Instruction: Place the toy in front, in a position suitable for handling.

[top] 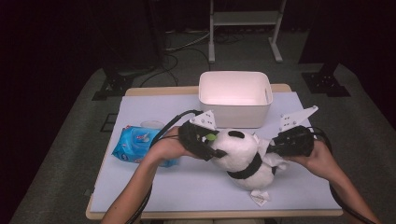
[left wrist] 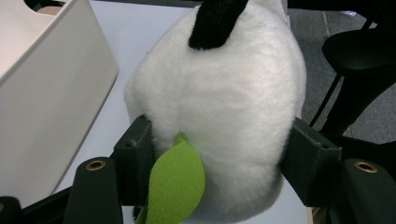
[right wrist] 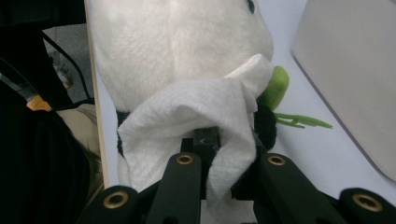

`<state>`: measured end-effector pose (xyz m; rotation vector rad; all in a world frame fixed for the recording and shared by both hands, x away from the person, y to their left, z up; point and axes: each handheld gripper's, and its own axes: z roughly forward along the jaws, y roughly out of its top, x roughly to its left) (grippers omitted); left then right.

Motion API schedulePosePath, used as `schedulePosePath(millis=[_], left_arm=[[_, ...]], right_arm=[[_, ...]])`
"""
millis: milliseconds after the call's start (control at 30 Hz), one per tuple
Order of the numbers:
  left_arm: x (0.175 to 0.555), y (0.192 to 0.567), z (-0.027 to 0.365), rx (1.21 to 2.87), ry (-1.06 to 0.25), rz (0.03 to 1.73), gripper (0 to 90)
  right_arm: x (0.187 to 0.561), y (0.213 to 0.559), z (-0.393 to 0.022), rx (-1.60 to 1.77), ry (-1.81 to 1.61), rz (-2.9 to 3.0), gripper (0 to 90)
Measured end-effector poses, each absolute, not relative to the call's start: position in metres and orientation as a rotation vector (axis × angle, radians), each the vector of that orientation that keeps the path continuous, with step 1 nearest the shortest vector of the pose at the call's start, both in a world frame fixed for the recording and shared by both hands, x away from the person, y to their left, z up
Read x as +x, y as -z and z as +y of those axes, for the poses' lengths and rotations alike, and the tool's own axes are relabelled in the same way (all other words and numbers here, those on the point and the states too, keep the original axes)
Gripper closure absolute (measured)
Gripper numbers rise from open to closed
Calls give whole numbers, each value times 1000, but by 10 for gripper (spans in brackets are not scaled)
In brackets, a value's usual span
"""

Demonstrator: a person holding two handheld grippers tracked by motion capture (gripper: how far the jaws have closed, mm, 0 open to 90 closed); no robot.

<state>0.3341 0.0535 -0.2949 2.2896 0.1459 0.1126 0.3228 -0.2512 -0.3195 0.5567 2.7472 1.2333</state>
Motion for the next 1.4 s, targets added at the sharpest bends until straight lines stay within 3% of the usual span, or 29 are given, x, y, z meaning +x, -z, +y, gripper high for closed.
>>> schedulePosePath(millis=[167,667,967,1233,1400], left_arm=[[334,295,53,2295,-112,143,343],[337,303,50,2251,-90,176,147],[342,319,49,2212,-16,205,106],[342,328,46,2170,27,203,104],[340,326,46,2148,13,199,234]], right_arm=[[324,329,-251,575,-1217,2762,825],[324,343,-260,625,-1207,2762,825],[323,350,-269,655,-1225,2753,824],[321,355,-275,679,-1239,2745,825],[320,355,-277,686,-1256,2745,826]])
